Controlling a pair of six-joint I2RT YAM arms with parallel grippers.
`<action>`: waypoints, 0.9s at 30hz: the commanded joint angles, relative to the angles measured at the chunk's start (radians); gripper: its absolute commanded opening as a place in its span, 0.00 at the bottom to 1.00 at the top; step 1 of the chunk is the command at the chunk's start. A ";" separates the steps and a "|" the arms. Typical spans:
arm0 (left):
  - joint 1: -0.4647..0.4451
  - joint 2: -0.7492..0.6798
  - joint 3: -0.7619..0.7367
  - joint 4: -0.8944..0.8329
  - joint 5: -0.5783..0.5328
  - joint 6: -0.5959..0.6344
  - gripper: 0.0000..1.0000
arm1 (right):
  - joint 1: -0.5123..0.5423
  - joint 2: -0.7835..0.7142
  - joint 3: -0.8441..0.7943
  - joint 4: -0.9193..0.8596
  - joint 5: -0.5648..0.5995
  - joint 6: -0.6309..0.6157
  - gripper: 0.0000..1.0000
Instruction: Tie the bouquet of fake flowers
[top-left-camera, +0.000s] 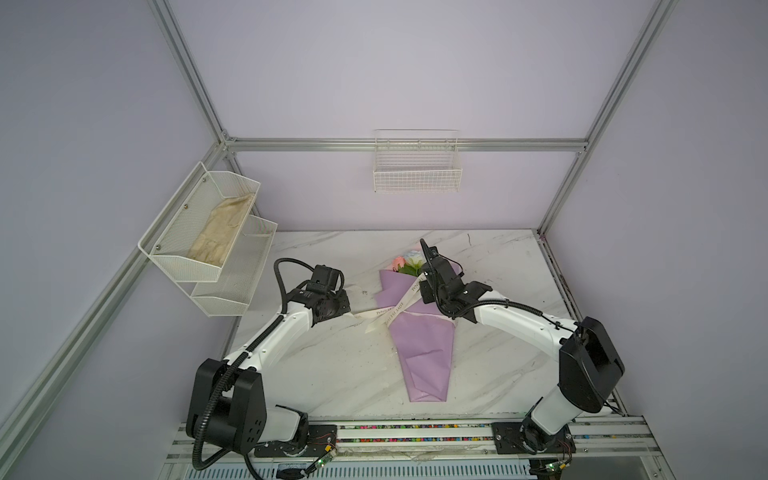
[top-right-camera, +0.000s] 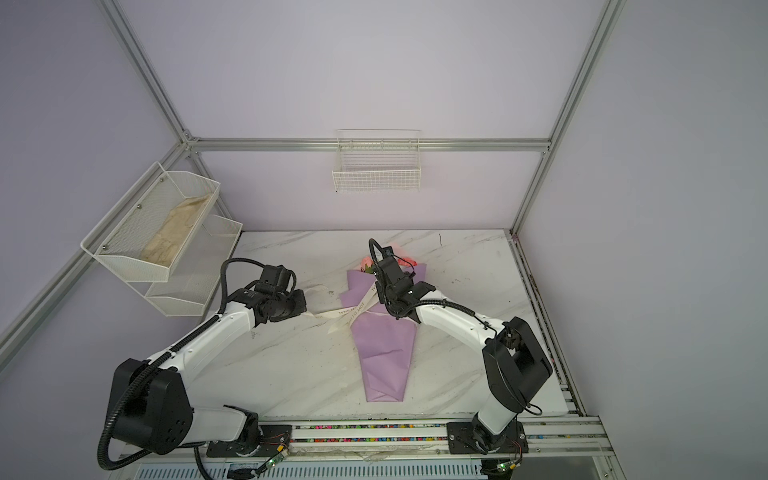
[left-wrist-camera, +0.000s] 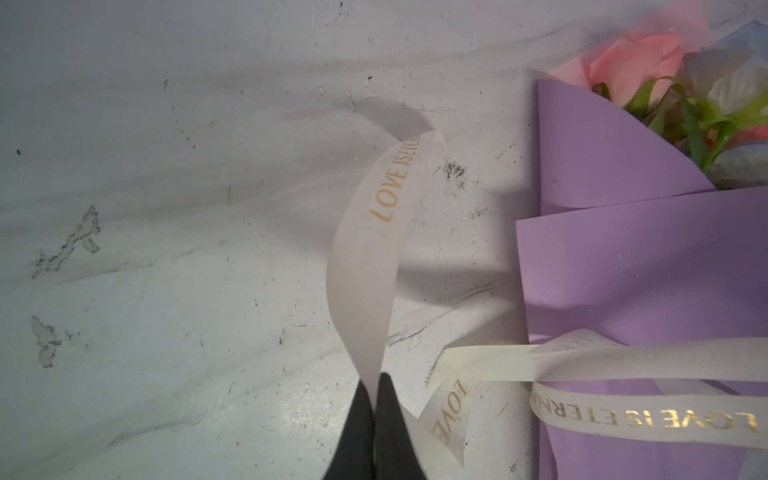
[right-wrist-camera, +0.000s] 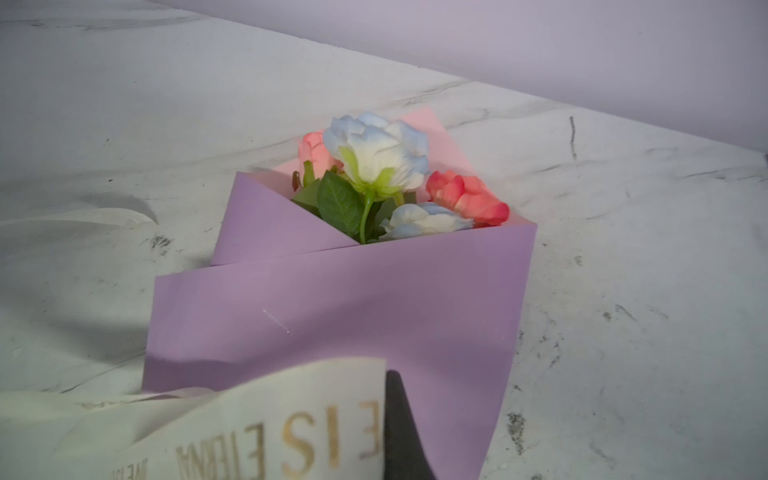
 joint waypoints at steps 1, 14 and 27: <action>0.004 -0.012 -0.053 0.011 -0.006 -0.027 0.19 | 0.021 0.001 0.024 -0.007 0.141 -0.113 0.00; -0.030 -0.229 -0.164 0.364 0.263 0.135 0.79 | 0.083 0.003 0.053 0.049 -0.081 -0.140 0.00; -0.170 0.100 0.089 0.477 0.566 0.303 0.94 | 0.021 -0.103 -0.006 0.101 -0.347 -0.014 0.00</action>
